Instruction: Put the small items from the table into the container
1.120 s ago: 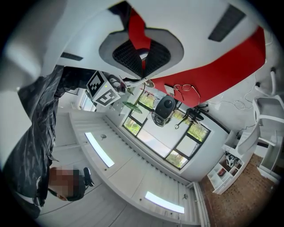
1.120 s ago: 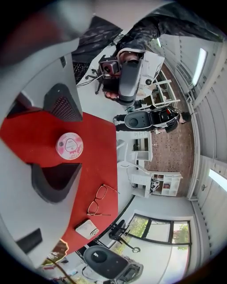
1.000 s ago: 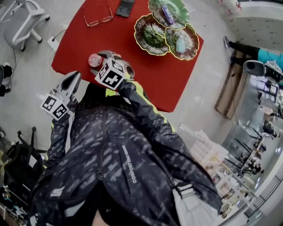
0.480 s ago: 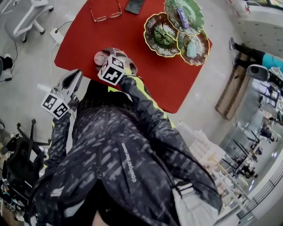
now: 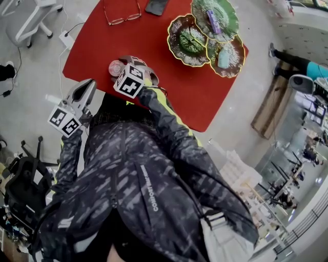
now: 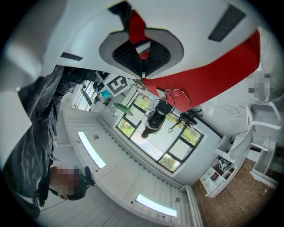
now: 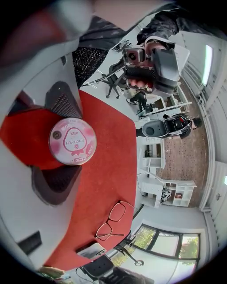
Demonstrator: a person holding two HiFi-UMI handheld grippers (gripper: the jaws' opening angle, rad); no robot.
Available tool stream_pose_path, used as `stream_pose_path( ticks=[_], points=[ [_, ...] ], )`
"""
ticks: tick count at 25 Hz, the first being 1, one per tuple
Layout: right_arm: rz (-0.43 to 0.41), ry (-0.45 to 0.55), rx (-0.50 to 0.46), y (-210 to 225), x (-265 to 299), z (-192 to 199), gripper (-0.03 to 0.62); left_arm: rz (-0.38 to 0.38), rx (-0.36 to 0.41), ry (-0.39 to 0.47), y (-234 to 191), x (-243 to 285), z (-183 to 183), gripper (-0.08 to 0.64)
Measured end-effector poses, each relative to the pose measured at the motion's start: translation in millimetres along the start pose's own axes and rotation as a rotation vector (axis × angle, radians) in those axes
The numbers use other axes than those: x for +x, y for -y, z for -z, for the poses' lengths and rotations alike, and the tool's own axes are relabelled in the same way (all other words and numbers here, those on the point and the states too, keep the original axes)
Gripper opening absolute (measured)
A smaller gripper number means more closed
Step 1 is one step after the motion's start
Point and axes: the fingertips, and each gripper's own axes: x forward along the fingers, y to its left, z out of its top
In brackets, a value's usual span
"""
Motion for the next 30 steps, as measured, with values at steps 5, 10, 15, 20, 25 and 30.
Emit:
stream_pose_path(
  ticks=[5, 10, 15, 20, 25, 30],
  points=[
    [-0.003, 0.006, 0.025, 0.9, 2.0, 2.2, 0.321, -0.002, -0.001, 0.001, -1.3, 4.5, 1.0, 0.012],
    [0.009, 0.007, 0.020, 3.3, 1.7, 3.0, 0.321, 0.004, 0.004, 0.005, 2.6, 11.0, -0.2, 0.012],
    [0.019, 0.012, 0.018, 5.7, -4.4, 1.7, 0.321, 0.008, 0.016, 0.011, 6.4, 13.5, -4.7, 0.012],
    [0.026, 0.032, 0.026, 7.3, -15.5, -7.2, 0.321, 0.005, 0.021, 0.017, 8.2, 12.7, -5.9, 0.012],
    [0.037, 0.068, 0.034, 9.3, -31.4, -19.8, 0.321, 0.006, 0.028, 0.021, 10.9, 14.6, -7.8, 0.012],
    [0.054, 0.088, 0.057, 12.1, -47.6, -25.4, 0.321, 0.014, 0.038, 0.037, 16.1, 18.1, -11.6, 0.012]
  ],
)
